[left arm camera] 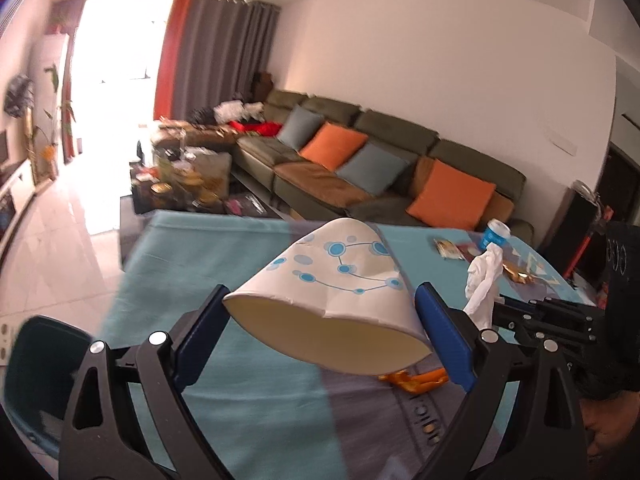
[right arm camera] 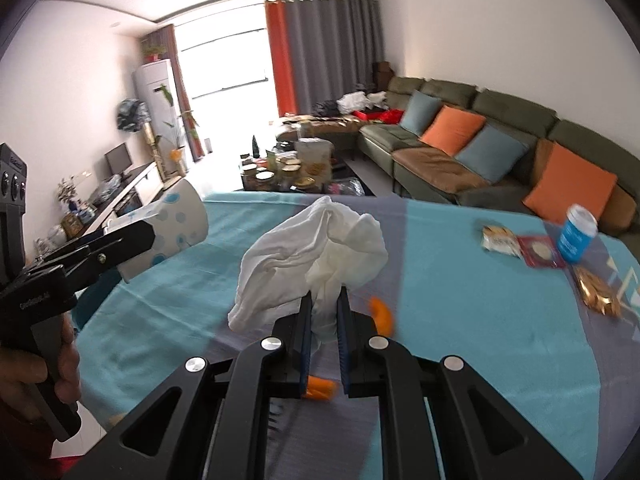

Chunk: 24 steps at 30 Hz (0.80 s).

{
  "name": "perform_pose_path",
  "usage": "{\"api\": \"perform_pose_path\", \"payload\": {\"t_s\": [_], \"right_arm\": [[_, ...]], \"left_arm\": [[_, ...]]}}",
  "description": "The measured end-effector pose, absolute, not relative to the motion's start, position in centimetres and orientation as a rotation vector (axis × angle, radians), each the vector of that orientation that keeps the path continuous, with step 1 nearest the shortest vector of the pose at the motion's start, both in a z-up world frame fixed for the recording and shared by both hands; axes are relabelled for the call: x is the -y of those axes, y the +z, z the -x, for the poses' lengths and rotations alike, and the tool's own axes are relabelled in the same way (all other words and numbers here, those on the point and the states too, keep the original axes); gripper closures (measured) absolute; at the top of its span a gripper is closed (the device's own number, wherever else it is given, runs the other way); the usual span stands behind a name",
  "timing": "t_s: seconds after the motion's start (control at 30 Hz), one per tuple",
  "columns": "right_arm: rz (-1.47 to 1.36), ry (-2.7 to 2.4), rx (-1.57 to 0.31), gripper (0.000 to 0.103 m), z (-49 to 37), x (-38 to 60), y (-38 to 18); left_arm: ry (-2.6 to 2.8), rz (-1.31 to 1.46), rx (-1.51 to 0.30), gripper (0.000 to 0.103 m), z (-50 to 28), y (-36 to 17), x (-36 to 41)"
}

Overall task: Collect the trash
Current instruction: 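Carry the paper cup and tissue from the table over the teal bin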

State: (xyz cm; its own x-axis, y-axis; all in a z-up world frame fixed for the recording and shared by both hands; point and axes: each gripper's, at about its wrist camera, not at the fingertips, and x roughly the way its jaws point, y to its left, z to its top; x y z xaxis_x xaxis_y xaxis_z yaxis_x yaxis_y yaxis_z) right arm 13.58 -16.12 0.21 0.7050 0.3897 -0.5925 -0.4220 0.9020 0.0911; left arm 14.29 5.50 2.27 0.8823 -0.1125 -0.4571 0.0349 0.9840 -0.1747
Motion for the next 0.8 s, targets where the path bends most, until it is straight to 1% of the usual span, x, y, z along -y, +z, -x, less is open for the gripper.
{"api": "perform_pose_path", "payload": {"t_s": [0.37,0.8], "right_arm": [[0.134,0.634,-0.590,0.093,-12.1,7.4,2.4],[0.221,0.889,-0.573,0.093,-10.9,-5.1,3.5]], "left_arm": [[0.111,0.165,-0.405,0.012,-6.4,5.0,-13.0],[0.352,0.192,-0.388,0.012,1.5,5.7,-22.2]]}}
